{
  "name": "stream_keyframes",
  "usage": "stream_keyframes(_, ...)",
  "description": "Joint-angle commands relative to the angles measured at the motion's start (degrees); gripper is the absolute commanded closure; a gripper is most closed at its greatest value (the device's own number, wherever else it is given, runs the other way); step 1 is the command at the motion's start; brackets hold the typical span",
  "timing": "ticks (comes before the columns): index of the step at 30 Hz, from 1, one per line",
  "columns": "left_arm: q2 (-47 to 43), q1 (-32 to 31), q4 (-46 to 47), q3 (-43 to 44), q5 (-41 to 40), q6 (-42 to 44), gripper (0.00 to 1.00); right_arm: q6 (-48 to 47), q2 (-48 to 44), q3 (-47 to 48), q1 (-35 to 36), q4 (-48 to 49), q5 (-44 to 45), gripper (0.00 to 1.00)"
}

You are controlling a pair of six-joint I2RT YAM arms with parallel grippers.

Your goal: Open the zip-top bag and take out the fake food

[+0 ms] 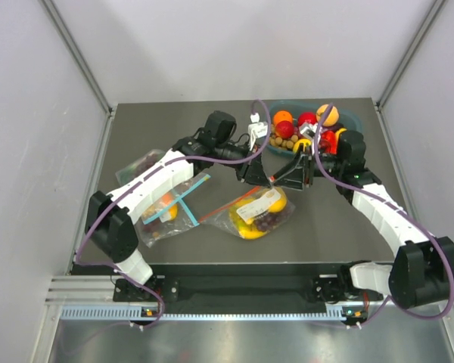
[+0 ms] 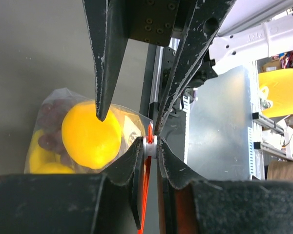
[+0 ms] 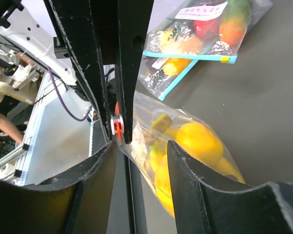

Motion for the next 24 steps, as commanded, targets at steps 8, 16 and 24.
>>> stream_keyframes(8, -0.08, 0.40, -2.47, 2.70, 2.04, 3.61, 1.00, -8.74, 1.17, 4.12, 4.68, -8.80, -2.26, 0.56)
stream_keyframes(16, -0.69, 0.40, -1.07, 2.18, 1.86, 2.64, 1.00, -17.53, 3.98, 7.03, 7.32, -17.88, 0.11, 0.63)
stream_keyframes(24, -1.22, 0.40, 0.69, 1.56, 1.77, 1.41, 1.00, -23.96, 4.52, 7.21, 8.03, -24.22, 3.72, 0.61)
